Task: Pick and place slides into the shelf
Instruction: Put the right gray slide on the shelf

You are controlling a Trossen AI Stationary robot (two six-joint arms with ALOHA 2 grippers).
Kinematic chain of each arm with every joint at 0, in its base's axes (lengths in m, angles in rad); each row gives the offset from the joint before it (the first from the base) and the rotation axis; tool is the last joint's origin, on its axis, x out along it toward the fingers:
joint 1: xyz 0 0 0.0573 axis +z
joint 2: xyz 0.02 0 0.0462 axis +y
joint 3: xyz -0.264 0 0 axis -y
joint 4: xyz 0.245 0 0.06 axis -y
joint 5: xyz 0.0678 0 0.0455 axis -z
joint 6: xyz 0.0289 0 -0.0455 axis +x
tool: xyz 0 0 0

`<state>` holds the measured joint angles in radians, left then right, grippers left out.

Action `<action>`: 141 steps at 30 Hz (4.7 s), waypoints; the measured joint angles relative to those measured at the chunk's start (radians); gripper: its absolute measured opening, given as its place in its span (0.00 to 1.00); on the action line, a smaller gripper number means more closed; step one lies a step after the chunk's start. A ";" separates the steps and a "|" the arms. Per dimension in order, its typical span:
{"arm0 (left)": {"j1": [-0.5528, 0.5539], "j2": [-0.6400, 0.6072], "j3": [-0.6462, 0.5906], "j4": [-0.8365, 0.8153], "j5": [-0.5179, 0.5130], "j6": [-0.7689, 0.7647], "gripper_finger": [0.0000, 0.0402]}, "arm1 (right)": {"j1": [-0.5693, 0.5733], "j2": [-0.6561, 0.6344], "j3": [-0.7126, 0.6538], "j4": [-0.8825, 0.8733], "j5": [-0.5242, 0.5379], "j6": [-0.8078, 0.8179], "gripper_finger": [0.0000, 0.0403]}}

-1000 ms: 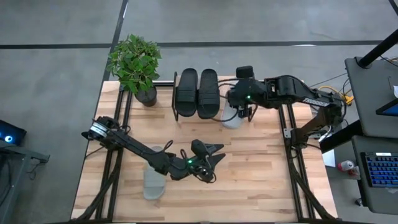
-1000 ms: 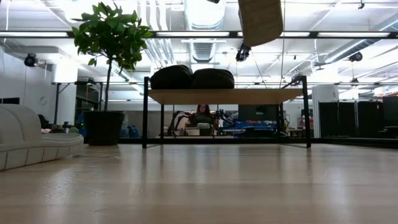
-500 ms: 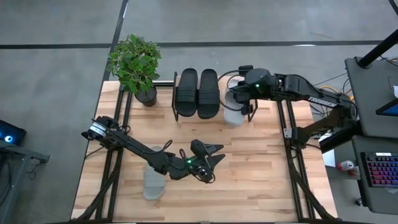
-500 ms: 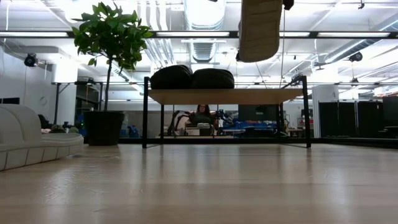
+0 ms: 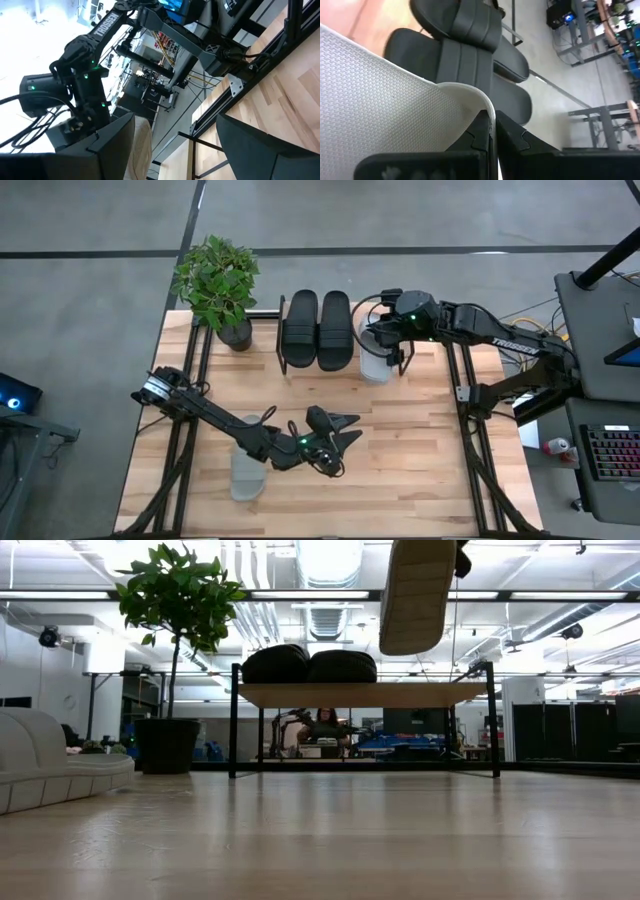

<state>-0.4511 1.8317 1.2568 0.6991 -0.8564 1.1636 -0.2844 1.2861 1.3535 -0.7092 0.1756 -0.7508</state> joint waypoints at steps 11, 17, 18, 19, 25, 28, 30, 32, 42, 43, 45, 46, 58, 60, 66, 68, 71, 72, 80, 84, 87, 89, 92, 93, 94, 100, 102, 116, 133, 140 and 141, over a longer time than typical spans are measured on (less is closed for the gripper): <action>-0.009 0.000 0.000 0.000 -0.001 0.002 0.66 | -0.083 0.003 -0.099 0.103 -0.032 -0.126 0.02; -0.010 0.000 -0.001 -0.001 -0.002 0.002 0.66 | -0.131 0.002 -0.107 0.130 -0.082 -0.166 0.02; -0.010 0.000 -0.001 -0.001 -0.005 0.003 0.66 | -0.137 0.002 -0.107 0.135 -0.082 -0.173 0.02; -0.010 0.000 -0.001 -0.001 -0.005 0.003 0.66 | -0.143 0.002 -0.107 0.140 -0.082 -0.180 0.02; -0.010 0.000 -0.003 -0.001 -0.005 0.003 0.66 | -0.177 -0.003 -0.133 0.171 -0.100 -0.222 0.02; -0.010 0.000 -0.003 -0.001 -0.005 0.004 0.66 | -0.200 -0.003 -0.137 0.173 -0.115 -0.237 0.02; -0.010 0.000 -0.003 -0.001 -0.005 0.004 0.66 | -0.218 -0.004 -0.140 0.173 -0.140 -0.244 0.02; -0.010 0.000 -0.003 -0.001 -0.005 0.004 0.66 | -0.235 -0.006 -0.146 0.175 -0.157 -0.246 0.02; -0.010 0.000 -0.003 -0.002 -0.004 0.004 0.66 | -0.309 -0.043 -0.237 0.284 -0.199 -0.290 0.02; -0.010 0.000 -0.003 -0.002 -0.004 0.003 0.66 | -0.319 -0.046 -0.246 0.295 -0.212 -0.290 0.02; -0.010 0.000 -0.003 -0.002 -0.004 0.003 0.66 | -0.337 -0.054 -0.265 0.311 -0.239 -0.290 0.02; -0.010 0.000 -0.003 -0.002 -0.004 0.003 0.66 | -0.344 -0.057 -0.273 0.313 -0.250 -0.290 0.02; -0.010 0.000 -0.003 -0.002 -0.004 0.003 0.66 | -0.421 -0.069 -0.352 0.354 -0.272 -0.300 0.02; -0.010 0.000 -0.003 -0.002 -0.004 0.003 0.66 | -0.430 -0.069 -0.352 0.357 -0.288 -0.300 0.02; -0.010 -0.001 -0.003 -0.002 -0.003 0.003 0.66 | -0.451 -0.069 -0.350 0.353 -0.294 -0.306 0.02; -0.010 -0.001 -0.003 -0.002 -0.003 0.003 0.66 | -0.456 -0.069 -0.350 0.350 -0.296 -0.317 0.02; -0.010 -0.001 -0.003 -0.002 -0.003 0.003 0.66 | -0.469 -0.069 -0.350 0.348 -0.308 -0.319 0.02; -0.010 -0.001 -0.003 -0.002 -0.003 0.003 0.66 | -0.474 -0.070 -0.349 0.348 -0.317 -0.319 0.02; -0.010 -0.001 -0.003 -0.002 -0.003 0.003 0.66 | -0.492 -0.070 -0.350 0.308 -0.332 -0.294 0.02; -0.010 -0.001 -0.003 -0.002 -0.003 0.003 0.66 | -0.495 -0.070 -0.350 0.271 -0.328 -0.281 0.02; -0.010 -0.001 -0.003 -0.002 -0.004 0.003 0.66 | -0.495 -0.070 -0.351 0.264 -0.323 -0.274 0.02; -0.010 -0.001 -0.003 -0.002 -0.004 0.003 0.66 | -0.495 -0.070 -0.352 0.258 -0.323 -0.271 0.02; -0.010 -0.001 -0.003 -0.002 -0.004 0.003 0.66 | -0.495 -0.070 -0.352 0.252 -0.311 -0.270 0.02; -0.010 -0.001 -0.003 -0.002 -0.005 0.003 0.66 | -0.495 -0.070 -0.352 0.243 -0.308 -0.270 0.02; -0.010 -0.001 -0.003 -0.002 -0.005 0.003 0.66 | -0.495 -0.070 -0.352 0.235 -0.302 -0.270 0.02; -0.010 -0.001 -0.003 -0.002 -0.007 0.003 0.66 | -0.495 -0.070 -0.352 0.205 -0.272 -0.252 0.06; -0.010 -0.001 -0.003 -0.002 -0.007 0.003 0.66 | -0.495 -0.071 -0.352 0.198 -0.254 -0.246 0.08; -0.010 -0.001 -0.003 -0.002 -0.008 0.004 0.66 | -0.495 -0.070 -0.353 0.188 -0.241 -0.185 0.27; -0.011 -0.002 -0.001 -0.002 -0.008 0.004 0.66 | -0.496 -0.068 -0.354 0.203 -0.287 -0.070 0.47; -0.011 -0.002 -0.001 -0.002 -0.008 0.006 0.66 | -0.495 -0.068 -0.343 0.212 -0.337 -0.028 0.48; -0.011 -0.002 -0.001 -0.002 -0.008 0.006 0.66 | -0.495 -0.068 -0.341 0.212 -0.337 -0.025 0.48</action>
<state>-0.4618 1.8301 1.2555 0.6970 -0.8642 1.1694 -0.7792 1.2182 1.0123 -0.4973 -0.1611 -0.7756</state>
